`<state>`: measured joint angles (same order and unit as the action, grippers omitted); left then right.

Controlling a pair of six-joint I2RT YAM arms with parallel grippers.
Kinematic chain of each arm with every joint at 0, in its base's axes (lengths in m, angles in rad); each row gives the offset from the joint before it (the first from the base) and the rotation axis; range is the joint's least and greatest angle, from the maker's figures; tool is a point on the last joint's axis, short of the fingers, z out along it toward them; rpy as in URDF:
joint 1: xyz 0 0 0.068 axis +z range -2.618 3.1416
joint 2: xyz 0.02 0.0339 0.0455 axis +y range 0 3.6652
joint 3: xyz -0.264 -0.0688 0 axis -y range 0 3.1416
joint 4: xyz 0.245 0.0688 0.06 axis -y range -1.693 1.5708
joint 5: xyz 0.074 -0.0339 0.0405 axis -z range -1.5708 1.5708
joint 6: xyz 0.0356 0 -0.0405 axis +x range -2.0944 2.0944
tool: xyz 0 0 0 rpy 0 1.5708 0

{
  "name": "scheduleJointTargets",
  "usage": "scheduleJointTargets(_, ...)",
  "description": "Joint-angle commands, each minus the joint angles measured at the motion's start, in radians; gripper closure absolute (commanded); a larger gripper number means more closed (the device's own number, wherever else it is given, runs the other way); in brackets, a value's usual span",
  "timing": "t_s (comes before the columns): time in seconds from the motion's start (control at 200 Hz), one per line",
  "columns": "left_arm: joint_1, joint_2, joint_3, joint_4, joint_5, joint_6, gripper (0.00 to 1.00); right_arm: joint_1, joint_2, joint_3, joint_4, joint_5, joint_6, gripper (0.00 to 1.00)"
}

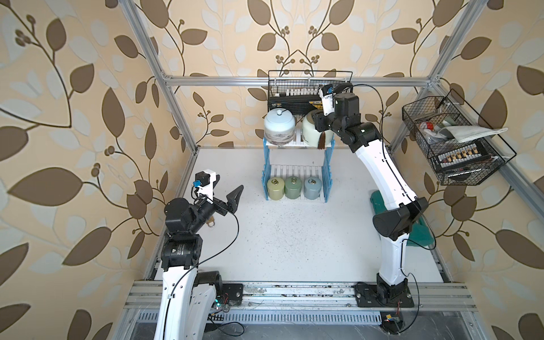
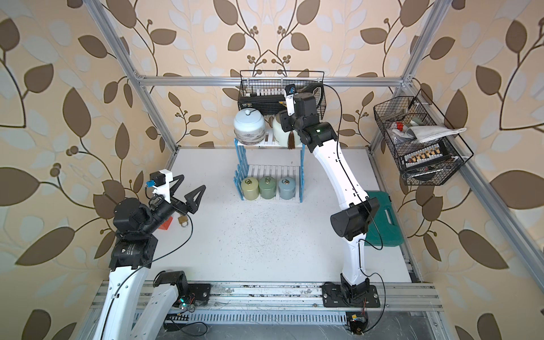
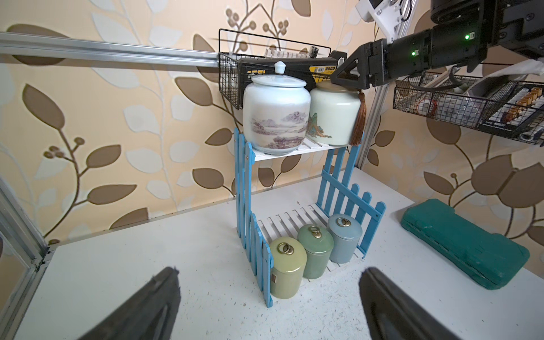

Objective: Remove the tea canisters from the shelf
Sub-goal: Pick up the tea canister from the shelf.

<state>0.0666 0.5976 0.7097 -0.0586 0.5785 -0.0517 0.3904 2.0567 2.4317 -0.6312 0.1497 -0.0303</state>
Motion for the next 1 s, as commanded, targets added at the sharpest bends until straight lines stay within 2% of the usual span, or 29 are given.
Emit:
scheduleJointTargets(0.0, 0.012, -0.012, -0.004, 0.027, 0.010, 0.001, 0.01, -0.003, 0.023, 0.026, 0.000, 0.016, -0.007, 0.48)
scheduleJointTargets(0.085, 0.024, -0.009, 0.021, 0.000, 0.011, -0.021, 0.01, -0.004, 0.034, 0.022, 0.003, 0.011, -0.010, 0.51)
scheduleJointTargets(0.195, 0.013, -0.016, -0.001, 0.008, 0.001, 0.018, 0.01, -0.003, 0.042, 0.027, -0.008, 0.009, -0.011, 0.61)
scheduleJointTargets(0.315, 0.027, -0.015, 0.024, -0.010, 0.013, -0.032, 0.01, -0.003, 0.048, 0.027, -0.005, 0.002, -0.012, 0.77)
scheduleJointTargets(0.45, 0.015, -0.019, 0.002, -0.003, -0.005, 0.011, 0.01, -0.002, 0.045, 0.045, -0.017, 0.005, -0.010, 1.00)
scheduleJointTargets(0.565, 0.030, -0.018, 0.023, -0.015, 0.002, -0.034, 0.02, 0.001, 0.034, 0.041, -0.001, 0.005, -0.013, 1.00)
scheduleJointTargets(0.67, 0.016, -0.026, -0.011, -0.005, -0.014, 0.002, 0.01, 0.003, 0.028, 0.057, -0.004, 0.009, -0.013, 1.00)
scheduleJointTargets(0.8, 0.030, -0.025, 0.003, -0.004, 0.007, -0.040, 0.01, 0.013, 0.008, 0.045, 0.010, 0.006, -0.023, 1.00)
scheduleJointTargets(0.925, 0.014, -0.028, -0.017, -0.006, -0.023, 0.014, 0.01, 0.015, -0.003, 0.068, 0.007, 0.020, -0.020, 1.00)
scheduleJointTargets(0.995, 0.019, -0.030, -0.018, -0.002, -0.012, -0.006, 0.01, 0.019, -0.021, 0.061, 0.015, 0.020, -0.013, 1.00)
